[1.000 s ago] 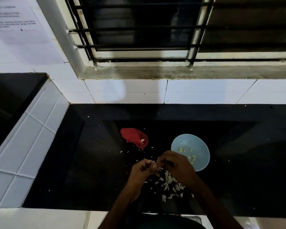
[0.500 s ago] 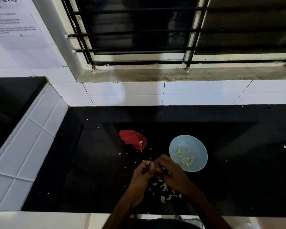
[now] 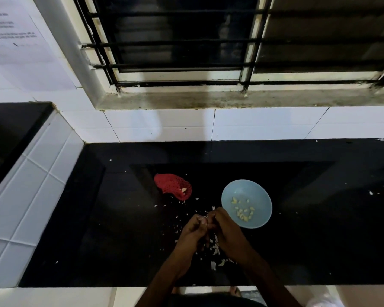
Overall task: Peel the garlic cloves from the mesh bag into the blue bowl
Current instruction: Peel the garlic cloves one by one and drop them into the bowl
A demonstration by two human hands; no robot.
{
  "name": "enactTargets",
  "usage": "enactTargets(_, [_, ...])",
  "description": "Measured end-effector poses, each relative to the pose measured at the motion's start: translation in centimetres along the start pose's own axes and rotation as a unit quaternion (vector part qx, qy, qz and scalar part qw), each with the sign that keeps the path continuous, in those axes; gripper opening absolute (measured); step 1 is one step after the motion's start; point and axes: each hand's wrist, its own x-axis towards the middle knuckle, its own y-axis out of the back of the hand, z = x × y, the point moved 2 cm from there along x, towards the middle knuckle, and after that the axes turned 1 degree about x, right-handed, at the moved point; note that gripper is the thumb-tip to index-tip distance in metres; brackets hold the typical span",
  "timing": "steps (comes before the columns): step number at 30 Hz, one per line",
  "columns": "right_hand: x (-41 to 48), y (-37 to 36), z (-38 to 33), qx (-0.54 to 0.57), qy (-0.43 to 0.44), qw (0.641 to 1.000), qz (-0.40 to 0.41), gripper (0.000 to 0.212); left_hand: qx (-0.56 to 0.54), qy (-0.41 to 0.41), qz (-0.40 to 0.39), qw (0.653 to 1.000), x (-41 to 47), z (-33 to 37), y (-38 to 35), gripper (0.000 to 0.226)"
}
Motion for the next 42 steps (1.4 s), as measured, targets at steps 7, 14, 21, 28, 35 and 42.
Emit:
enactTargets(7, [0.7, 1.1, -0.7, -0.028, -0.002, 0.999, -0.047, 0.021, 0.079, -0.07, 0.009, 0.994, 0.3, 0.8, -0.3, 0.034])
enactTargets(14, [1.7, 0.5, -1.0, -0.075, -0.012, 0.997, -0.031, 0.015, 0.085, -0.078, 0.092, 0.989, 0.8, 1.5, -0.4, 0.037])
enactTargets(21, [1.9, -0.3, -1.6, -0.024, -0.01, 1.0, 0.002, 0.046, 0.073, -0.02, 0.136, 0.988, 0.7, 1.5, -1.3, 0.032])
enactTargets(28, [1.9, -0.8, -1.1, -0.075, 0.048, 0.996, 0.001, 0.023, -0.041, 0.076, 0.114, 0.99, -0.4, 2.7, -1.7, 0.033])
enactTargets(35, [1.0, -1.4, 0.5, 0.016, -0.018, 0.997, 0.069, 0.022, 0.075, -0.02, 0.073, 0.994, -0.7, 2.7, -1.4, 0.025])
enactTargets(42, [0.0, -2.3, 1.2, 0.105, -0.064, 0.988, 0.098, 0.009, 0.172, -0.119, 0.065, 0.976, -1.3, 3.2, -1.2, 0.012])
